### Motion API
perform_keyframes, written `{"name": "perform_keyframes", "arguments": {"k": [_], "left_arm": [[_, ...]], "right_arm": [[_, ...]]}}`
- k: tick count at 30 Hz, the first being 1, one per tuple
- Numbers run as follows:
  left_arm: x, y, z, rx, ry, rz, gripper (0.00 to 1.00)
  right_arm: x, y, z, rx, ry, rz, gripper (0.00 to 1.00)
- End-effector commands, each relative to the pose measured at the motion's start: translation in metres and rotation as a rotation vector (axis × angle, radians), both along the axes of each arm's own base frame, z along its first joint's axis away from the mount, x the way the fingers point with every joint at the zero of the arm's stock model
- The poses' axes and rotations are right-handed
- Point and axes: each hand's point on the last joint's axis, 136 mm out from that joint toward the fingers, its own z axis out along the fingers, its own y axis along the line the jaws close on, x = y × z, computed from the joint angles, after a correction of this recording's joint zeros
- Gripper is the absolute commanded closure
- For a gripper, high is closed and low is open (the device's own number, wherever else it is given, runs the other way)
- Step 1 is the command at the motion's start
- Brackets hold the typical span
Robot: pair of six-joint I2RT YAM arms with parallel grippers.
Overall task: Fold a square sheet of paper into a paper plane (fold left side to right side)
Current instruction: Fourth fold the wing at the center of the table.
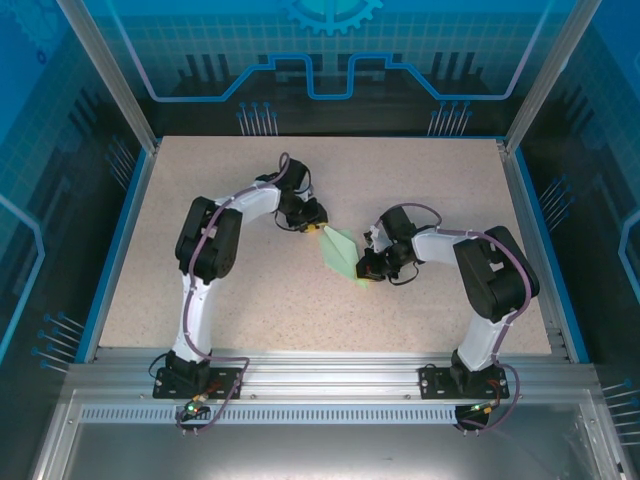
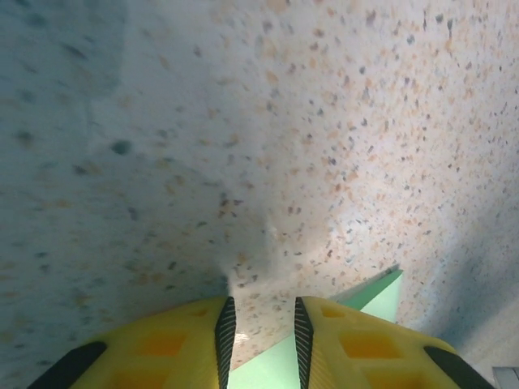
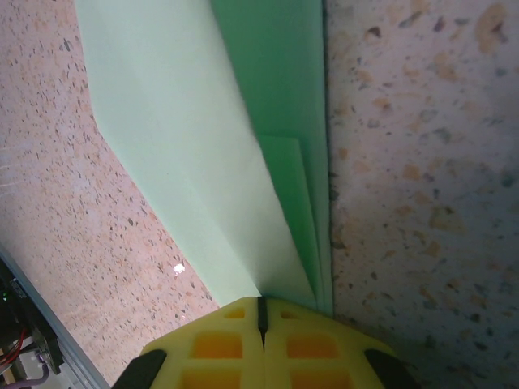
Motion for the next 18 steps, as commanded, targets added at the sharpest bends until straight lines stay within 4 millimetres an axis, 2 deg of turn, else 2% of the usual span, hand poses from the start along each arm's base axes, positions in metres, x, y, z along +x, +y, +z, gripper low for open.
{"name": "perform_keyframes", "arguments": {"k": [1, 3, 5, 9, 13, 16, 17, 18], "left_arm": [[0.002, 0.024, 0.042, 0.043, -0.11, 0.021, 0.69], [-0.007, 0.024, 0.063, 0.016, -0.153, 0.022, 0.68], [-0.024, 0.02, 0.075, -0.001, -0.175, 0.01, 0.68], [-0.063, -0.009, 0.087, -0.052, -0.196, -0.071, 0.68], [-0.09, -0.047, 0.075, -0.128, -0.159, -0.146, 0.69], [-0.092, -0.066, 0.064, -0.145, -0.138, -0.183, 0.69], [-0.091, -0.071, 0.061, -0.15, -0.133, -0.188, 0.69], [-0.089, -0.076, 0.06, -0.167, -0.128, -0.195, 0.69]], "right_arm": [[-0.041, -0.036, -0.033, -0.179, 0.164, -0.012, 1.0], [-0.039, -0.036, -0.032, -0.181, 0.157, -0.006, 1.0], [-0.038, -0.037, -0.032, -0.187, 0.156, -0.004, 1.0], [-0.037, -0.038, -0.033, -0.192, 0.159, -0.002, 1.0], [-0.038, -0.038, -0.035, -0.195, 0.165, -0.003, 1.0], [-0.04, -0.039, -0.037, -0.2, 0.175, 0.0, 1.0], [-0.031, -0.036, -0.032, -0.194, 0.152, -0.001, 1.0], [-0.03, -0.036, -0.031, -0.194, 0.149, -0.001, 1.0]]}}
